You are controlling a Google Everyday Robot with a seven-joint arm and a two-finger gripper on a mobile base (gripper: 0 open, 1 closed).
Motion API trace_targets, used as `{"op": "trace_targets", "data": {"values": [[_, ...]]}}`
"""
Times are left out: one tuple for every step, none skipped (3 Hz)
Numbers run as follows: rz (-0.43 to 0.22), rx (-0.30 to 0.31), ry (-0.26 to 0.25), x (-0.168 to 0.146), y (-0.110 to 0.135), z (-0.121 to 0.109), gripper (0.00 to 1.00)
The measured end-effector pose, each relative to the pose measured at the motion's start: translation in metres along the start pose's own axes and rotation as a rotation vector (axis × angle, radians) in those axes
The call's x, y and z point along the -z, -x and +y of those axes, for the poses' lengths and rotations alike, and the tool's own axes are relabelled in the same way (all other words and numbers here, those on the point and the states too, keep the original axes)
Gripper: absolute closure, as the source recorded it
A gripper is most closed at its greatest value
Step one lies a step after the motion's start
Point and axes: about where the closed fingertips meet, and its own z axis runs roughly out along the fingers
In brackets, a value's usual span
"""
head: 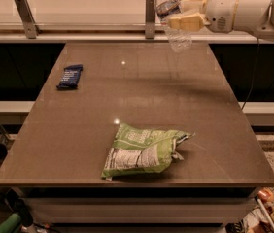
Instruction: Place water bottle upright
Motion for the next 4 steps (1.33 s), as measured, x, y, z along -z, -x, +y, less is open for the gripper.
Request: {"op": "trace_targets", "data": {"values": [[-0.051, -0.014, 0.007, -0.004, -0.003, 0.007, 1.00], [-0.081, -0.037, 0.017, -0.010, -0.010, 0.009, 1.00], [-0.098, -0.066, 0.016, -0.016, -0.025, 0.007, 1.00], [-0.114, -0.089, 0.008, -0.019, -0.041, 0.007, 1.00]]}}
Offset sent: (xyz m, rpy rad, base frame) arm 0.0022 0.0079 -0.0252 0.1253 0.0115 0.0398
